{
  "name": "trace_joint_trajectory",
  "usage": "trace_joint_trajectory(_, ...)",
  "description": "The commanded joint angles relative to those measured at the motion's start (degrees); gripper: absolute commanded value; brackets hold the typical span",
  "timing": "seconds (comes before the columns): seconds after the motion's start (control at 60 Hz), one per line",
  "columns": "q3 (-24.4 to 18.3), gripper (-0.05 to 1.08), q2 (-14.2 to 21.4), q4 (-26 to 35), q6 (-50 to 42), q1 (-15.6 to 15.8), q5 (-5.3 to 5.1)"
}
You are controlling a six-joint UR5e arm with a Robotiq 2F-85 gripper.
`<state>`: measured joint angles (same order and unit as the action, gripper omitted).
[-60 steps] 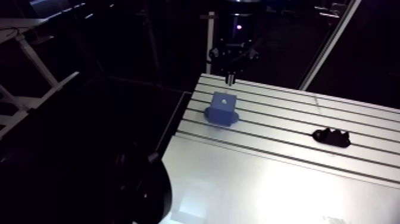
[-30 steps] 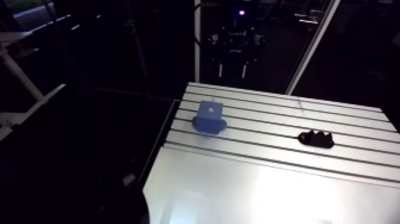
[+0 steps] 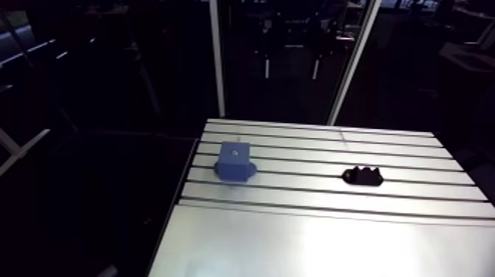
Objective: Pick up the M10 bolt and insert it into the hex recess until seated.
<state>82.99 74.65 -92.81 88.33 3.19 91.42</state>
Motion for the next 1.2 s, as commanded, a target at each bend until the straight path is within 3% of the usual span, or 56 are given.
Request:
trace_joint_trajectory(0.017,-5.0,0.01,0.3,4.7,1.1,-2.5,0.12)
trace_joint_trajectory(0.3,-7.7,0.01,1.1,7.1,4.4,-2.8,-0.04)
trace_joint_trajectory(0.533,-9.6,0.01,2.5,8.6,4.4,-2.2,-1.33)
trace_joint_trajectory(1.2,-6.2,0.01,6.7,9.1,4.4,-2.1,-1.55)
